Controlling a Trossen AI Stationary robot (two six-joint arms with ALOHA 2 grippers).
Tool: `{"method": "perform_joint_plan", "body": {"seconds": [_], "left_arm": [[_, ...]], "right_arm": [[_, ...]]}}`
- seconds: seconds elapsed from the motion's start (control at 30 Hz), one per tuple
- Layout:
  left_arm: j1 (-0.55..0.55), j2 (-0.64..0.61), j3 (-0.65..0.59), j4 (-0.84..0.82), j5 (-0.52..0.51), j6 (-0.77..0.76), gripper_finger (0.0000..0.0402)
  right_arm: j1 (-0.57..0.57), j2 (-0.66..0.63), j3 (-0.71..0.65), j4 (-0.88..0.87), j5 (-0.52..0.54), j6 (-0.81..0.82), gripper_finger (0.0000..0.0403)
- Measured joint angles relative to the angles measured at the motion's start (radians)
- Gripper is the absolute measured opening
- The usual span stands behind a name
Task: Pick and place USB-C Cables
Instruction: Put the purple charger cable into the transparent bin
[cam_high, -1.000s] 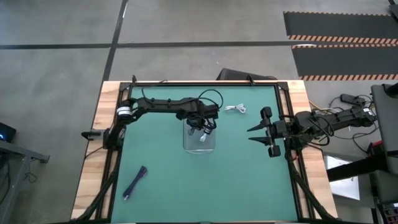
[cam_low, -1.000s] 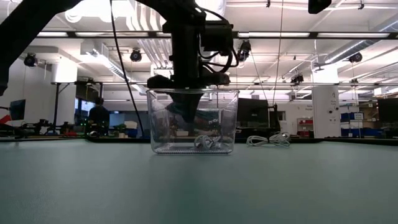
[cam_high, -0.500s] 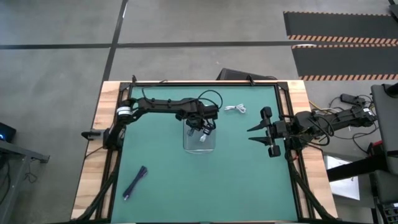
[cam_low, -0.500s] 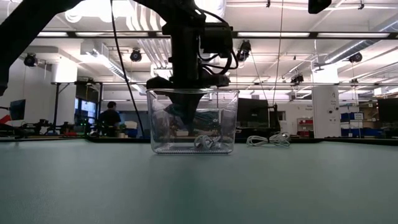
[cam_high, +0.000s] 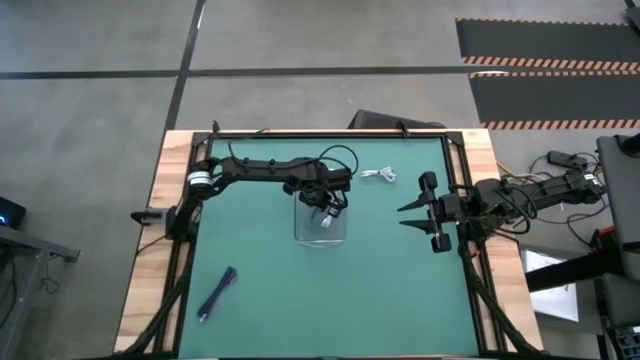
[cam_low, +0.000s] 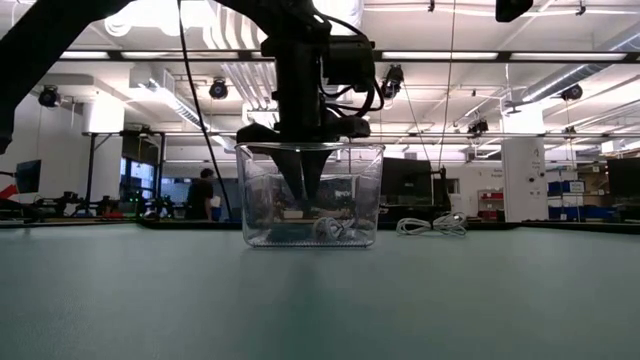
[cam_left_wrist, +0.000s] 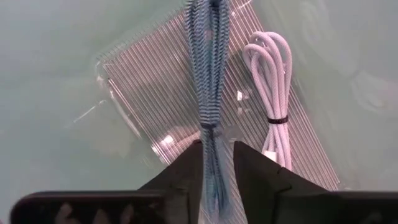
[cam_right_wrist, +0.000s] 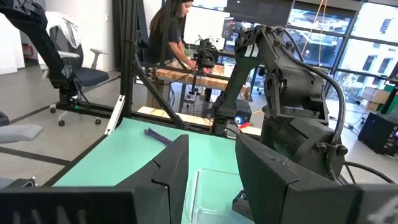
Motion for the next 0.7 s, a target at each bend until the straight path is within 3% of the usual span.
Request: {"method": "perform_joint_plan", "body": {"seconds": [0.3,0.7], "left_arm": [[-0.001,-0.003,0.020,0.000,0.001,0.037,0.0121],[-0.082,-0.099,0.050,0.026,-0.008,0.321,0.0123]], "right_arm": [[0.000,0.000,0.000,0.000,0.000,0.000,0.0123],[0.000,0.002,0.000,-0.002,0.000,0.017,0.0123]]}}
